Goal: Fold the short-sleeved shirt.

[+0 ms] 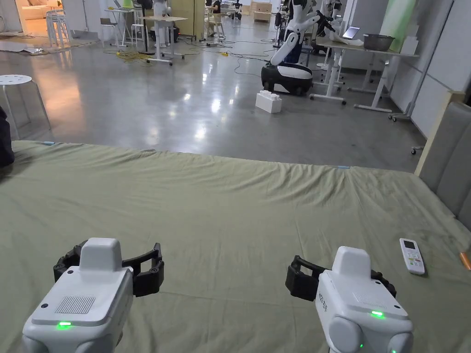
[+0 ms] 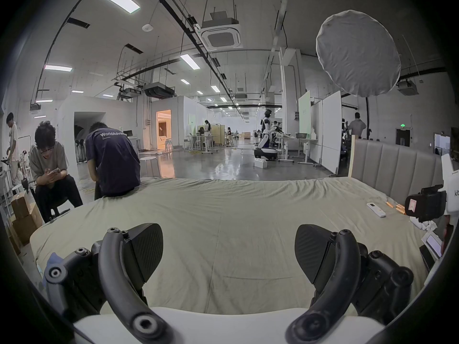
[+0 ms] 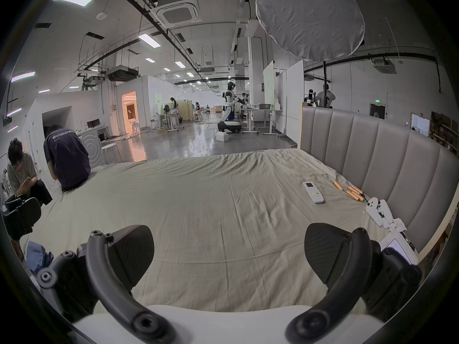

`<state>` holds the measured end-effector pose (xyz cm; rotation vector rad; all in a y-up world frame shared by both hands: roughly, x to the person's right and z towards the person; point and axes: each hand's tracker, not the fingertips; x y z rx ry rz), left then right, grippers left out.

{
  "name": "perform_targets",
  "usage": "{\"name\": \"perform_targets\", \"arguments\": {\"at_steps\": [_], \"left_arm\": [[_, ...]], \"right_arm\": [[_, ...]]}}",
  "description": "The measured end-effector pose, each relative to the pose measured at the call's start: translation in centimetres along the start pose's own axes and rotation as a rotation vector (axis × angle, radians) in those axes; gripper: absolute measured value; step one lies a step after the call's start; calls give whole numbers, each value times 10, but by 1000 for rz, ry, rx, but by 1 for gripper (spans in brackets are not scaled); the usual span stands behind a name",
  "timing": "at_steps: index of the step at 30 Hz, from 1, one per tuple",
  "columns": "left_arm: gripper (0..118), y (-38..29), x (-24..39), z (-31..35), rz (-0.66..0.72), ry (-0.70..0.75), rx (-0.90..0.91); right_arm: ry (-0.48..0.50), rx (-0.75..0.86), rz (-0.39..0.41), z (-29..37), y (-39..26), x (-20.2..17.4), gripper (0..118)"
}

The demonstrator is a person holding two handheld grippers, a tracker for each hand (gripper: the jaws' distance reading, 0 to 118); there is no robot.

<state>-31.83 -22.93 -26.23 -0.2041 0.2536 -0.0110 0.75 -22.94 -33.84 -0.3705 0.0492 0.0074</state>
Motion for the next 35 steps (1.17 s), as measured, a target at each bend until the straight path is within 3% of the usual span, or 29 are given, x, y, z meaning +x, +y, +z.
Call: {"name": "perform_targets", "arguments": {"at_steps": [21,30,35], "left_arm": [[107,-6,-12,-7,58,-7,-7],[107,-9,-11,-11,30,-12,17],[107,-11,-12,-11,29,-23,18]], "right_arm": [[57,15,-41,-8,-5,2,118],[-12,154,73,-2,-5,-5,118],[-3,270,73,0,-9,-3,118]]}}
